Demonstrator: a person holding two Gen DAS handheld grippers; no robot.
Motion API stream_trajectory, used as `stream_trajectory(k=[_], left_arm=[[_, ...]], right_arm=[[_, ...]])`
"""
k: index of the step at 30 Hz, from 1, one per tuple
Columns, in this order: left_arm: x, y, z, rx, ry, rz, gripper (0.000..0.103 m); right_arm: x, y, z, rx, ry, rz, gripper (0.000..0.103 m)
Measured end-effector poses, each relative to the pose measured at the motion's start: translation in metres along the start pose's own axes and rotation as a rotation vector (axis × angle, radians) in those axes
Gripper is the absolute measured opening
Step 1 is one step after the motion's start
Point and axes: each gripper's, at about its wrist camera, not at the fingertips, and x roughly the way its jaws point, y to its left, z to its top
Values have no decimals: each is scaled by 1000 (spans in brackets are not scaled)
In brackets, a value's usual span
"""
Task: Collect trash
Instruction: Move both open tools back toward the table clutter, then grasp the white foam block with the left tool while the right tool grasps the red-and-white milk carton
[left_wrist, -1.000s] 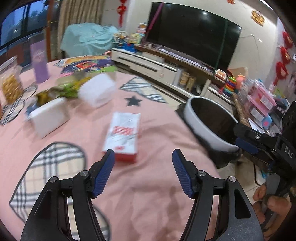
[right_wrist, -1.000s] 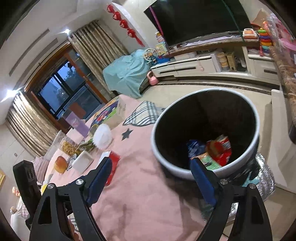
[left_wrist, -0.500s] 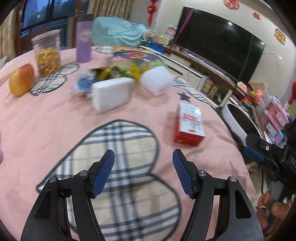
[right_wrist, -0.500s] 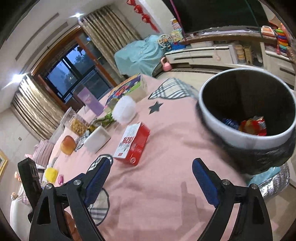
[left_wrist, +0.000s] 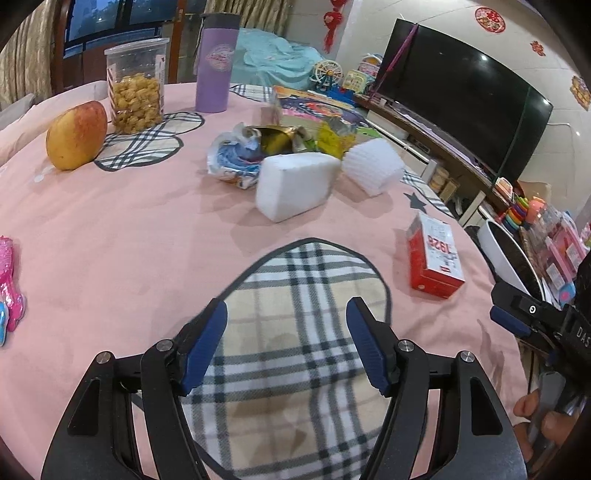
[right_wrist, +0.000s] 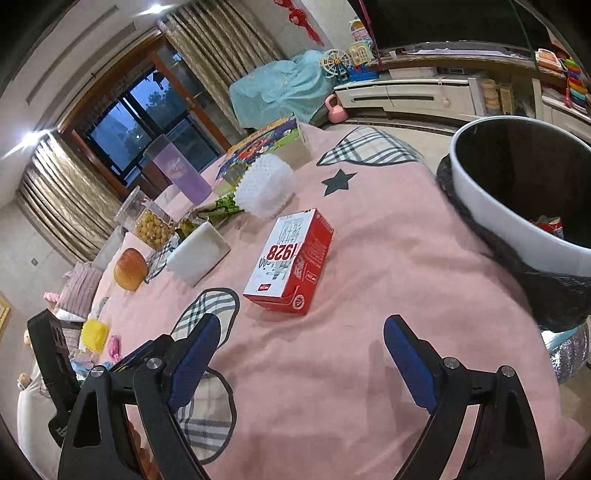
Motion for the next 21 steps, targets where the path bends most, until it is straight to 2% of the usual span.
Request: stream_trajectory(k=[11,21], left_arm=[[15,8,17,43,23,3,69],[42,17,52,104,22,-13,69]], right_arm=[[19,11,3,-14,19,-5,91],[41,25,11,-36,24,-35,91]])
